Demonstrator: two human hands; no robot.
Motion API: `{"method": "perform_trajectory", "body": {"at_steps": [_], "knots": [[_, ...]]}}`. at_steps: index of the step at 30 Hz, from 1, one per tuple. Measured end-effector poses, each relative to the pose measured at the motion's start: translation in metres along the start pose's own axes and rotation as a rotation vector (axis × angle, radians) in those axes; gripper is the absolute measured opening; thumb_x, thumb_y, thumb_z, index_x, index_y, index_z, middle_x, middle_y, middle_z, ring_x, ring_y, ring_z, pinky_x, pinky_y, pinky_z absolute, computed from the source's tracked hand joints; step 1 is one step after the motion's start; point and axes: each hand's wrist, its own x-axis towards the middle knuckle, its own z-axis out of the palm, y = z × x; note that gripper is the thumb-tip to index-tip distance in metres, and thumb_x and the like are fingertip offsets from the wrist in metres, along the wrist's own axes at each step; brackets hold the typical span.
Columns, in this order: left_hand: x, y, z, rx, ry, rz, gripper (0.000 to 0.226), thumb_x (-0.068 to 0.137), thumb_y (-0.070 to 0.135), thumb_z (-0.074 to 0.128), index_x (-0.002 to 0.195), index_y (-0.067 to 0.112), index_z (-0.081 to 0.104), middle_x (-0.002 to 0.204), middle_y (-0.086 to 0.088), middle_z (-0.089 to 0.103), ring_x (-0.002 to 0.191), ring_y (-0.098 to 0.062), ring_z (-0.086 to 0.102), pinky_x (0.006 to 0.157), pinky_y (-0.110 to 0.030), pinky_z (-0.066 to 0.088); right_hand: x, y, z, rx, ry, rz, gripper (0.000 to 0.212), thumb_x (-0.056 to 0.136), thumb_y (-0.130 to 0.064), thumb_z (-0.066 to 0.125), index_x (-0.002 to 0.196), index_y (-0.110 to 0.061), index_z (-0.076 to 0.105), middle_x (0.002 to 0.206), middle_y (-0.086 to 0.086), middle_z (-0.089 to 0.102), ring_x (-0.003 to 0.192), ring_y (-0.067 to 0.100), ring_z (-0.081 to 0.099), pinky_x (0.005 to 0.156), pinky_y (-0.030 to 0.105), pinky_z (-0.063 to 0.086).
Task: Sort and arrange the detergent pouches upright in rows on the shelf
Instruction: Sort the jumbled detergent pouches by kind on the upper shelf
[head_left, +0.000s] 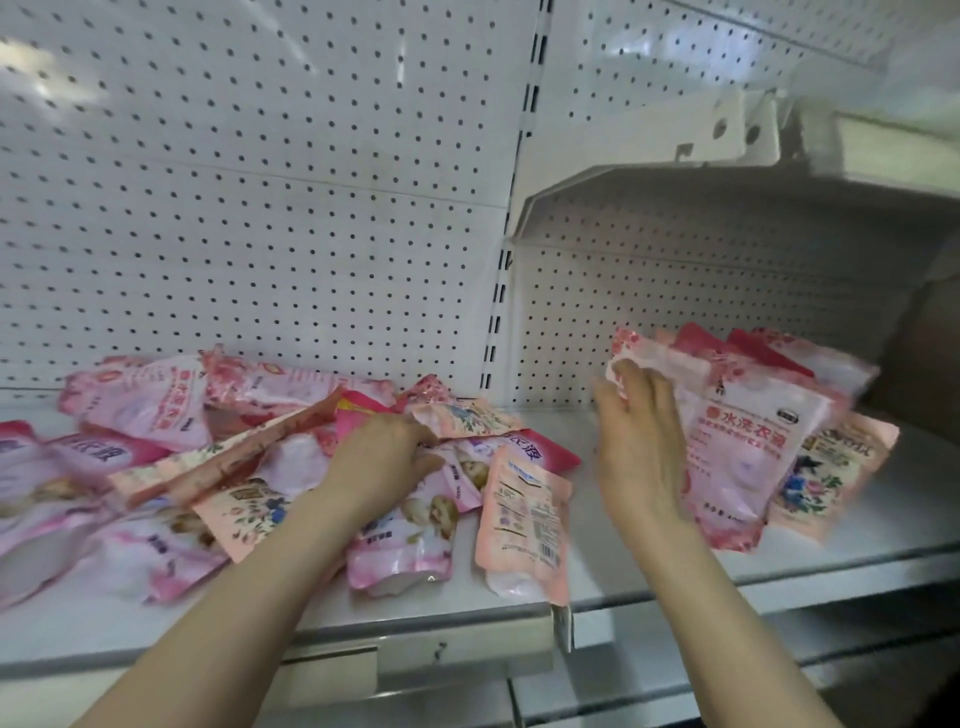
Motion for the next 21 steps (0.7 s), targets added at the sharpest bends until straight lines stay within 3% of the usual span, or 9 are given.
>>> {"method": "perform_trajectory", "body": {"at_steps": [2,4,6,10,13,15,19,21], "knots": [[0.0,-0.001,0.002,0.012,0.019,0.017,0.036,0.09,0.042,0.06,0.117,0.021,0.067,0.115,-0.001,0.068,0.104,-0.021,0.062,0.084,-0.032,0.049,-0.02,-0.013,0.024,0.078,-0.183,-0.027,0.039,0.074,-0.005,0.072,0.113,-0.007,0.07,0.116,0.015,0.066,0.11,0.038,0.059,0.087,0.044,0.053],[-0.001,-0.002,0.003,0.011,0.027,0.027,0.037,0.091,0.043,0.058,0.119,0.021,0.066,0.116,0.001,0.066,0.105,-0.018,0.061,0.085,-0.03,0.048,-0.033,-0.018,0.044,0.186,-0.475,0.065,0.027,0.092,-0.024,0.06,0.117,-0.017,0.067,0.103,0.007,0.069,0.097,0.028,0.062,0.086,0.037,0.052],[-0.002,-0.003,0.003,0.003,0.033,0.035,0.039,0.091,0.045,0.056,0.121,0.022,0.065,0.118,0.002,0.065,0.105,-0.016,0.06,0.086,-0.029,0.047,-0.036,-0.016,0.056,0.25,-0.713,0.204,0.026,0.097,-0.032,0.049,0.113,-0.019,0.065,0.102,0.004,0.067,0.091,0.022,0.061,0.086,0.037,0.052],[0.0,-0.005,0.004,-0.006,0.022,0.034,0.039,0.092,0.046,0.055,0.121,0.022,0.065,0.118,0.003,0.066,0.106,-0.016,0.06,0.087,-0.03,0.047,-0.026,-0.008,0.053,0.317,-0.802,0.332,0.004,0.086,-0.027,0.066,0.083,-0.023,0.065,0.097,0.004,0.065,0.087,0.021,0.063,0.078,0.031,0.05],[0.003,-0.003,0.002,0.025,-0.015,0.032,0.037,0.091,0.043,0.058,0.119,0.022,0.066,0.117,0.002,0.067,0.105,-0.018,0.062,0.087,-0.031,0.049,-0.023,-0.002,0.043,0.312,-0.883,0.348,0.021,0.085,-0.019,0.068,0.07,-0.023,0.054,0.086,0.001,0.065,0.082,0.019,0.062,0.072,0.029,0.046],[0.008,-0.002,0.0,0.034,-0.058,0.016,0.034,0.09,0.041,0.06,0.118,0.024,0.066,0.115,0.001,0.069,0.102,-0.018,0.064,0.084,-0.032,0.051,-0.018,0.002,0.029,0.36,-0.838,0.379,0.014,0.089,-0.017,0.066,0.078,-0.019,0.057,0.083,-0.001,0.063,0.081,0.019,0.061,0.073,0.03,0.048],[0.03,0.001,-0.002,0.01,-0.136,0.012,0.034,0.088,0.042,0.061,0.118,0.026,0.065,0.118,0.001,0.068,0.104,-0.019,0.064,0.089,-0.037,0.053,0.012,0.016,-0.023,0.535,-0.48,0.47,0.007,0.088,-0.016,0.069,0.084,-0.021,0.069,0.086,-0.004,0.073,0.08,0.014,0.068,0.073,0.032,0.055],[0.048,0.01,-0.003,0.007,-0.142,0.049,0.035,0.09,0.037,0.06,0.122,0.024,0.063,0.124,-0.002,0.065,0.11,-0.022,0.061,0.093,-0.037,0.049,0.028,0.02,-0.045,0.511,-0.352,0.417,0.005,0.087,-0.017,0.071,0.089,-0.021,0.073,0.088,-0.005,0.075,0.082,0.014,0.07,0.075,0.033,0.056]]}}
